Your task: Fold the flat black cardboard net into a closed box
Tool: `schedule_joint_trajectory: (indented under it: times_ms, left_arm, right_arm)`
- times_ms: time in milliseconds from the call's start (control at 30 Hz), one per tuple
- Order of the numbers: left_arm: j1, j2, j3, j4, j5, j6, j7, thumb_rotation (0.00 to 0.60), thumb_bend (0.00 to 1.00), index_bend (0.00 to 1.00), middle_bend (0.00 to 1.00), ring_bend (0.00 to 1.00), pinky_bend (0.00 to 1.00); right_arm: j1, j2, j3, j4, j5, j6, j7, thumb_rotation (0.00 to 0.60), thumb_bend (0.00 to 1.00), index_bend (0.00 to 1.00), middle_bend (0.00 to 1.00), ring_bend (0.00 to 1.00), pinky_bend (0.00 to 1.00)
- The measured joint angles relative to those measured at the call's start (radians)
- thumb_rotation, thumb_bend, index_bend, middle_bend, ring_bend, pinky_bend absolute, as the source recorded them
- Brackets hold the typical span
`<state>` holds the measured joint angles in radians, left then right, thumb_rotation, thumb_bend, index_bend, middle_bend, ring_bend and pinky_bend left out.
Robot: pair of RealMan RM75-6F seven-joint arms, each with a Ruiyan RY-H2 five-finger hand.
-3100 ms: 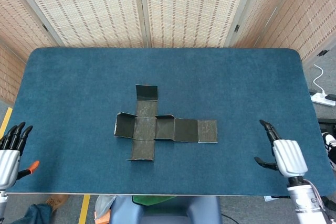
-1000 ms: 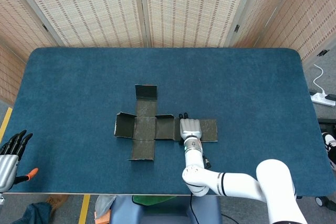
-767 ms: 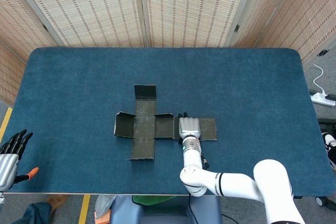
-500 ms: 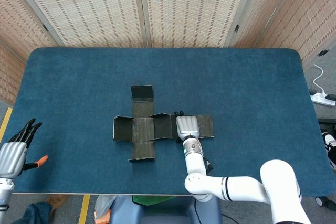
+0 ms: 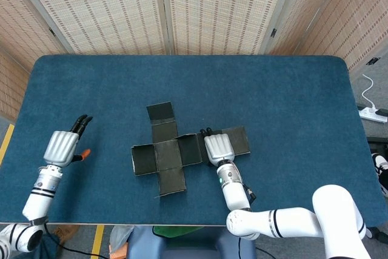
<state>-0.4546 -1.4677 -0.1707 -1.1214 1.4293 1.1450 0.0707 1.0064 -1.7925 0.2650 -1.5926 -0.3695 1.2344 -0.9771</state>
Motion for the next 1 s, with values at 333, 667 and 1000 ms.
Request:
schedule_joint_trajectory:
  times_ms: [333, 667, 1000]
  left_arm:
    - [-0.079, -0.143, 0.007, 0.093, -0.044, -0.093, 0.069, 0.6, 0.18, 0.0, 0.05, 0.61, 0.82]
    - [-0.116, -0.218, 0.006, 0.111, -0.04, -0.088, 0.007, 0.6, 0.17, 0.0, 0.0, 0.58, 0.82]
    - [-0.136, -0.208, 0.0, 0.005, -0.038, -0.112, -0.199, 0.6, 0.17, 0.0, 0.0, 0.54, 0.81]
  right_arm:
    - [0.01, -0.034, 0.006, 0.071, 0.013, -0.028, -0.005, 0.6, 0.32, 0.46, 0.4, 0.79, 1.0]
    - [0.024, -0.066, 0.021, 0.123, 0.018, -0.062, -0.005, 0.6, 0.32, 0.46, 0.4, 0.79, 1.0]
    - [0.051, -0.05, 0.002, 0.12, -0.034, -0.089, -0.045, 0.6, 0.32, 0.46, 0.41, 0.79, 1.0]
